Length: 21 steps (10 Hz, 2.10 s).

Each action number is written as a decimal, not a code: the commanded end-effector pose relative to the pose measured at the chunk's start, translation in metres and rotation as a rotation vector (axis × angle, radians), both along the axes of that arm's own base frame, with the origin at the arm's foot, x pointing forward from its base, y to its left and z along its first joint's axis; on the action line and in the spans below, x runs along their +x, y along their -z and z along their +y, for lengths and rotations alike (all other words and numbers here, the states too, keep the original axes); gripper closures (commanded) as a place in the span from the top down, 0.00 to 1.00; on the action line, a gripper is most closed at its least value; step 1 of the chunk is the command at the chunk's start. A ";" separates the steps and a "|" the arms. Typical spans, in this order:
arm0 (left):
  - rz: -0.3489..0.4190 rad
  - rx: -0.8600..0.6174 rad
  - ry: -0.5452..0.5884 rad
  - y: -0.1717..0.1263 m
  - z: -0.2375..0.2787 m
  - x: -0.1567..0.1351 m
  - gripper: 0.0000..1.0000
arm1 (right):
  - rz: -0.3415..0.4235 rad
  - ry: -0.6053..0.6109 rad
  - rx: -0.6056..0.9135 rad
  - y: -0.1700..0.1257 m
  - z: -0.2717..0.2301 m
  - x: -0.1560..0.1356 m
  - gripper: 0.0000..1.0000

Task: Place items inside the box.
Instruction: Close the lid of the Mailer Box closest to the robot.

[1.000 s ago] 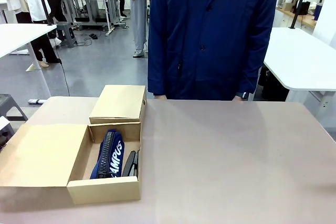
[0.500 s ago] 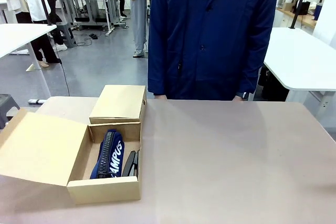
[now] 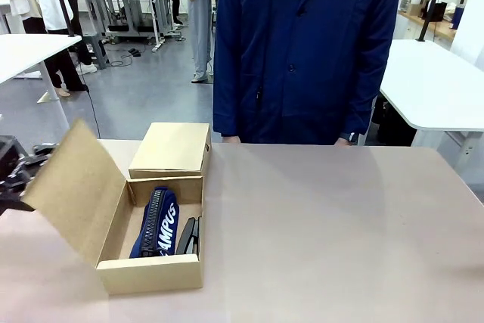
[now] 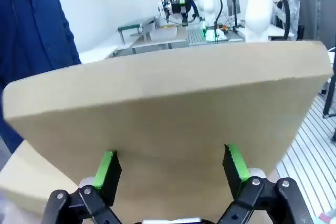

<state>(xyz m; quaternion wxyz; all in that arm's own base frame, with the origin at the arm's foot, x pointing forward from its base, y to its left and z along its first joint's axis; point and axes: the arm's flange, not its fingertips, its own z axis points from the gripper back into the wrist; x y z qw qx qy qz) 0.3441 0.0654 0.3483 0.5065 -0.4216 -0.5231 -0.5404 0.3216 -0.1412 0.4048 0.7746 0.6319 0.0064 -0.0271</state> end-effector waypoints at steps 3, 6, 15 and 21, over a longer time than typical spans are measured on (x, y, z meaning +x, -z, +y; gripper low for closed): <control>-0.003 0.059 -0.083 0.013 -0.129 -0.030 1.00 | 0.013 0.000 -0.004 -0.003 0.000 -0.003 1.00; 0.030 0.160 -0.025 0.047 -0.170 -0.033 1.00 | 0.013 0.000 -0.004 -0.003 0.000 -0.003 1.00; 0.186 0.072 -0.007 0.022 -0.127 -0.041 1.00 | 0.013 0.000 -0.004 -0.003 0.000 -0.003 1.00; 1.108 -0.106 -0.136 -0.047 0.017 -0.034 1.00 | 0.013 0.000 -0.004 -0.003 0.000 -0.003 1.00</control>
